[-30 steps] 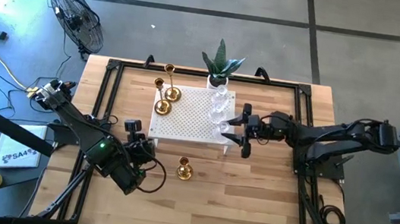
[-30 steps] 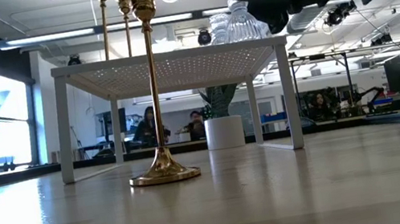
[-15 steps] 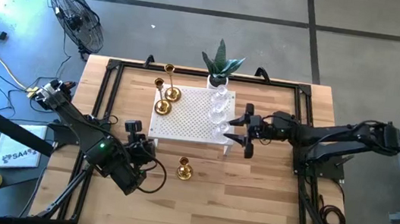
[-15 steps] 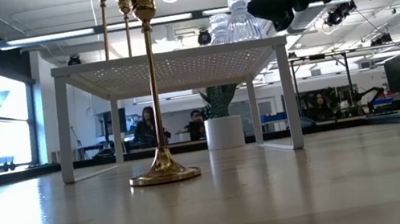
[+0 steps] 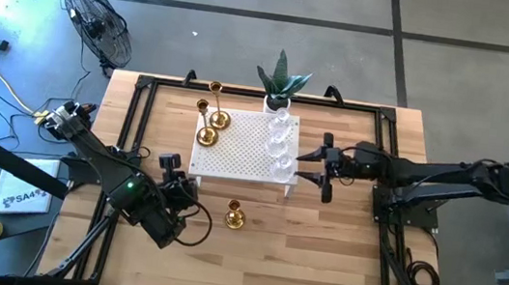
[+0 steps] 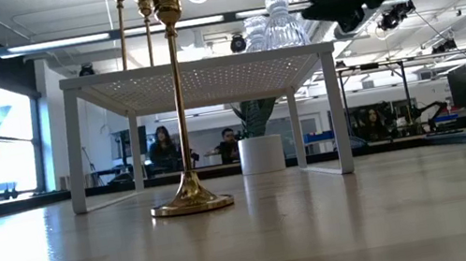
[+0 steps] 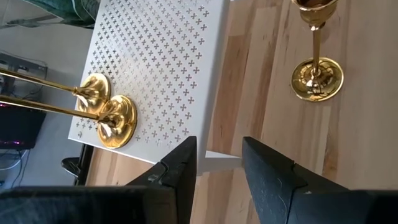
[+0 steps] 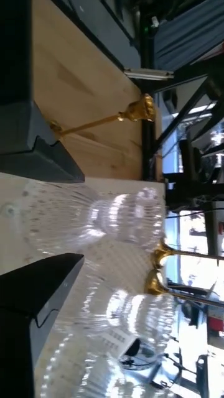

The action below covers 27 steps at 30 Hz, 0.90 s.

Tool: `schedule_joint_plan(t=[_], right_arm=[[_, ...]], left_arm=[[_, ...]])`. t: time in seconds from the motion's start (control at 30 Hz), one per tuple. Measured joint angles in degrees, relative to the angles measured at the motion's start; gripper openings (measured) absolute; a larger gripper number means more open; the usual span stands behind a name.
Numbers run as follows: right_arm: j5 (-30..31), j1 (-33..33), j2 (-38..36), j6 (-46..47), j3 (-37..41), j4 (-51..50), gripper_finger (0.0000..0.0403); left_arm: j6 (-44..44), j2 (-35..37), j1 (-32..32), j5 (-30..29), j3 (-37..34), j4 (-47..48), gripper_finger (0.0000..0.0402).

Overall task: Pick & Place candle stick holders
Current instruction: Put the gold candle stand on the shelf aligned with the other gold candle holders

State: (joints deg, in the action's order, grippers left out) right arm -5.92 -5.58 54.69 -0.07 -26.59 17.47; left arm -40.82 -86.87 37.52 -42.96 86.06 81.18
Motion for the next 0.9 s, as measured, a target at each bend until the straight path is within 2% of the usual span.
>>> schedule_joint_plan(t=[0.13, 0.33, 0.47, 0.7, 0.83, 0.9], right_arm=[[-0.8, 0.7, -3.4, 1.5, 0.0, -6.5, 0.0188], [-1.6, 3.5, -6.7, 3.1, 0.3, -11.1, 0.0188], [-1.5, 5.2, -8.0, 4.5, 0.3, -13.4, 0.0188], [-1.4, 9.3, -8.7, 6.2, 0.3, -16.6, 0.0188], [-0.3, 11.7, -8.7, 6.2, 0.3, -16.4, 0.0188], [0.3, 12.8, -8.7, 6.2, 0.3, -16.3, 0.0188]], left_arm=[[0.0, 0.0, 0.0, 0.0, 0.0, -1.2, 0.0124], [-0.2, 0.0, 0.0, 0.2, 0.0, -5.7, 0.0124], [-3.5, 0.0, 0.0, 2.0, -0.7, -8.8, 0.0124], [-7.9, 0.0, 0.5, 8.1, -10.2, -21.3, 0.0124], [-7.6, -0.1, 0.9, 7.5, -16.8, -32.0, 0.0124], [-7.2, -0.1, 0.9, 4.2, -19.4, -36.3, 0.0124]])
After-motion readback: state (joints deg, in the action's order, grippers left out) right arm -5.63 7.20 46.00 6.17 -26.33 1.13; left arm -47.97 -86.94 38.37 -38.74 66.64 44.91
